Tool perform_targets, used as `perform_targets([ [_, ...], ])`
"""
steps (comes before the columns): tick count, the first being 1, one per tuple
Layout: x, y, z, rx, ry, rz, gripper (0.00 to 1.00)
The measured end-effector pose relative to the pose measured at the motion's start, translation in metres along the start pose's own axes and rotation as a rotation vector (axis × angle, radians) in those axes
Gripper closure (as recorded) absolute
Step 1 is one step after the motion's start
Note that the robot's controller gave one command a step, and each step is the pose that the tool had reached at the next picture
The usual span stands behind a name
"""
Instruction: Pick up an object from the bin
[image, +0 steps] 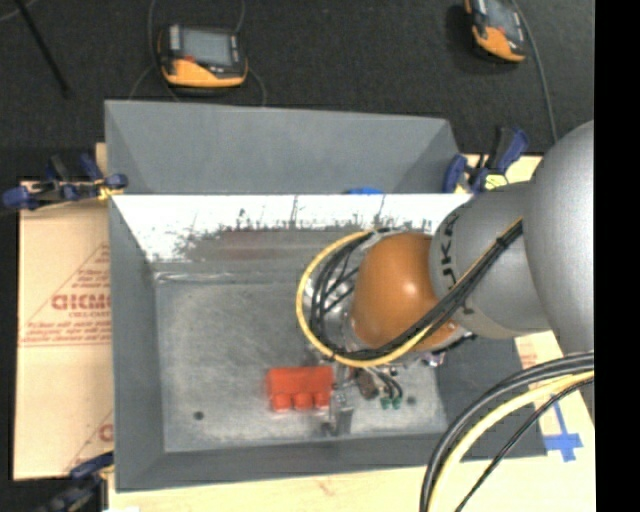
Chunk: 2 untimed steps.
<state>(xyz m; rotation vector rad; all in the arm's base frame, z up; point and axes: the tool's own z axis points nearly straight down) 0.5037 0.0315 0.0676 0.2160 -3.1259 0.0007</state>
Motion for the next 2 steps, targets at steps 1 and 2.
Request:
perform_targets([
  [1,-0.004,0.0,-0.005,0.001,-0.011,0.001,1.0],
  [2,-0.021,-0.048,-0.153,0.004,-0.021,0.0,1.0],
])
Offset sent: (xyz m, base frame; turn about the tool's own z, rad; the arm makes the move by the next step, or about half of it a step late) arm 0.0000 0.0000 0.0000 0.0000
